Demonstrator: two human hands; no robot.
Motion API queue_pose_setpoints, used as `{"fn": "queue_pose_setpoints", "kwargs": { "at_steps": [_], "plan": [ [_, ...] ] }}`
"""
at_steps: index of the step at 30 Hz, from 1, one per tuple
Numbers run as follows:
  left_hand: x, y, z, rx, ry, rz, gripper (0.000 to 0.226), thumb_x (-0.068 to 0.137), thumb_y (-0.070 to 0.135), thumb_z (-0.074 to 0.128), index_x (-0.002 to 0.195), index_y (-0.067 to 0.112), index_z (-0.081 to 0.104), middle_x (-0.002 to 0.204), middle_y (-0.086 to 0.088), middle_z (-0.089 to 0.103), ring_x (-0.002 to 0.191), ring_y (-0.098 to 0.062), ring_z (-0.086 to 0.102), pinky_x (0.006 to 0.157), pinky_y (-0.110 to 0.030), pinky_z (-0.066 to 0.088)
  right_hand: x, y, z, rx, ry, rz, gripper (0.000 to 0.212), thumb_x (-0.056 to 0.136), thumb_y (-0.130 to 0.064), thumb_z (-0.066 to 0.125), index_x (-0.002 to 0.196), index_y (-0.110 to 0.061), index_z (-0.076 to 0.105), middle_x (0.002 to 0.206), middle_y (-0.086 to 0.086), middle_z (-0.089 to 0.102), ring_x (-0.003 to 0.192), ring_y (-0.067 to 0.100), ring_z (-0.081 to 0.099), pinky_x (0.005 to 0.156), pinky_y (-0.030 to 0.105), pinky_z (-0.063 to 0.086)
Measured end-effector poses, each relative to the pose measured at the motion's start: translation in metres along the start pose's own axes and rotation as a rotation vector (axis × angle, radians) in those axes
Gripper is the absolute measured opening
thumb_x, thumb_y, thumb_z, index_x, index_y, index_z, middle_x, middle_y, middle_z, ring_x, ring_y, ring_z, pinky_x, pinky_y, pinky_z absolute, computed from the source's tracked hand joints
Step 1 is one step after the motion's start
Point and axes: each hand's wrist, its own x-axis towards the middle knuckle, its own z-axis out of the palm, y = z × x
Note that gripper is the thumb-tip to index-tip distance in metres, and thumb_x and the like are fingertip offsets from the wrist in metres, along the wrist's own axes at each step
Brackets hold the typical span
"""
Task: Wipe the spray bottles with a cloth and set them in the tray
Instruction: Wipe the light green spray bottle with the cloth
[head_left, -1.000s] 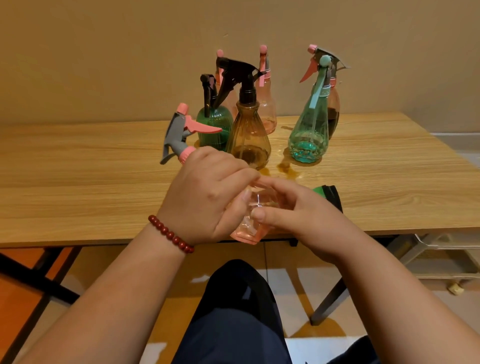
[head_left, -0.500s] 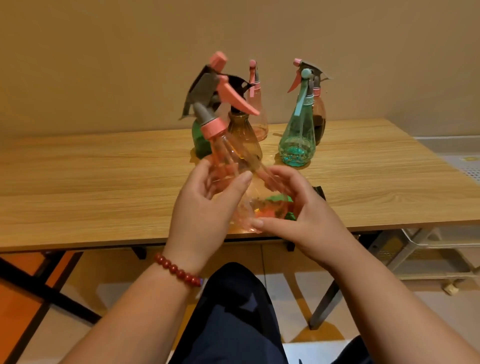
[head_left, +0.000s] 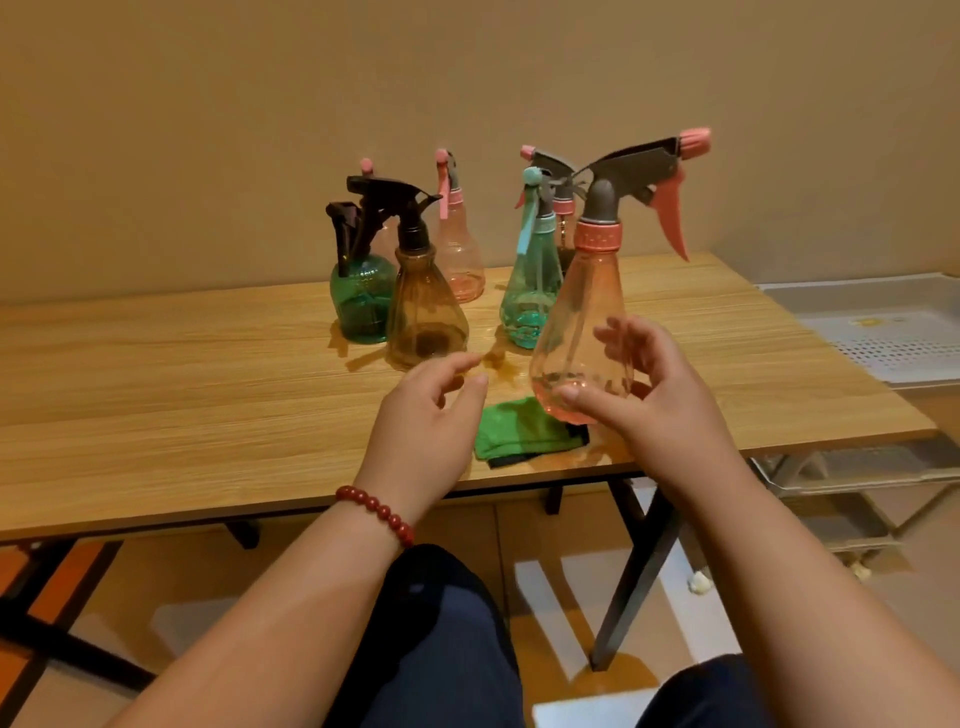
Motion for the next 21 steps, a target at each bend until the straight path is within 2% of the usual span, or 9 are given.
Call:
{"fn": "queue_pose_setpoints", "kwargs": {
  "at_steps": [2,5,8,10,14,18,21],
  "plan": [
    [0.004,-0.001,0.015,0.076,-0.074,-0.024,0.038,0.098,0.037,0.048,0.135,0.028,0.053,0.142,0.007,0.047,0.117,0.0,0.042,0.098,-0.021,0.037,0.011,0.01,-0.01,-0.018,0.029,0.021,0.079,0.069,-0.031,0.082,0.136,-0.029,0.042,0.134,-0.015,0.052,0.122,0.002,0.047,0.088,0.012,0.037],
    [0.012,0.0,0.037,0.238,-0.215,0.021,0.051,0.097,0.048,0.044,0.144,0.031,0.04,0.152,0.008,0.033,0.137,-0.009,0.031,0.114,-0.032,0.028,0.029,0.026,-0.021,-0.027,0.059,0.059,0.083,0.072,-0.027,0.081,0.142,-0.027,0.036,0.14,-0.01,0.048,0.121,0.001,0.043,0.083,0.009,0.034],
    [0.019,0.004,0.055,0.389,-0.319,0.056,0.057,0.095,0.054,0.042,0.148,0.033,0.031,0.156,0.009,0.023,0.144,-0.014,0.017,0.117,-0.038,0.019,0.048,0.039,-0.032,-0.032,0.079,0.103,0.083,0.074,-0.026,0.08,0.144,-0.027,0.034,0.143,-0.008,0.045,0.116,0.001,0.042,0.085,0.013,0.036],
    [0.025,0.008,0.067,0.462,-0.331,0.087,0.058,0.095,0.054,0.044,0.148,0.033,0.032,0.156,0.009,0.024,0.144,-0.015,0.017,0.118,-0.039,0.02,0.06,0.049,-0.037,-0.064,0.08,0.134,0.082,0.074,-0.027,0.081,0.142,-0.028,0.035,0.143,-0.007,0.045,0.116,0.003,0.044,0.087,0.02,0.038],
    [0.037,0.013,0.087,0.483,-0.318,0.146,0.053,0.096,0.05,0.045,0.144,0.03,0.04,0.145,0.008,0.04,0.136,-0.014,0.028,0.115,-0.038,0.027,0.087,0.062,-0.044,-0.122,0.075,0.171,0.082,0.075,-0.03,0.08,0.143,-0.029,0.036,0.142,-0.003,0.046,0.122,0.011,0.046,0.092,0.027,0.04],
    [0.052,0.02,0.102,0.492,-0.338,0.165,0.052,0.096,0.05,0.043,0.144,0.029,0.04,0.142,0.009,0.044,0.134,-0.014,0.03,0.113,-0.038,0.029,0.117,0.064,-0.05,-0.238,0.05,0.171,0.081,0.079,-0.028,0.077,0.147,-0.025,0.032,0.144,-0.003,0.047,0.129,0.017,0.045,0.091,0.025,0.036],
    [0.065,0.022,0.111,0.503,-0.349,0.175,0.052,0.097,0.05,0.042,0.144,0.028,0.04,0.142,0.01,0.044,0.133,-0.013,0.031,0.113,-0.037,0.029,0.137,0.068,-0.056,-0.21,0.035,0.215,0.08,0.081,-0.025,0.076,0.147,-0.024,0.031,0.144,-0.004,0.046,0.121,0.013,0.049,0.08,0.017,0.041]
  ]
}}
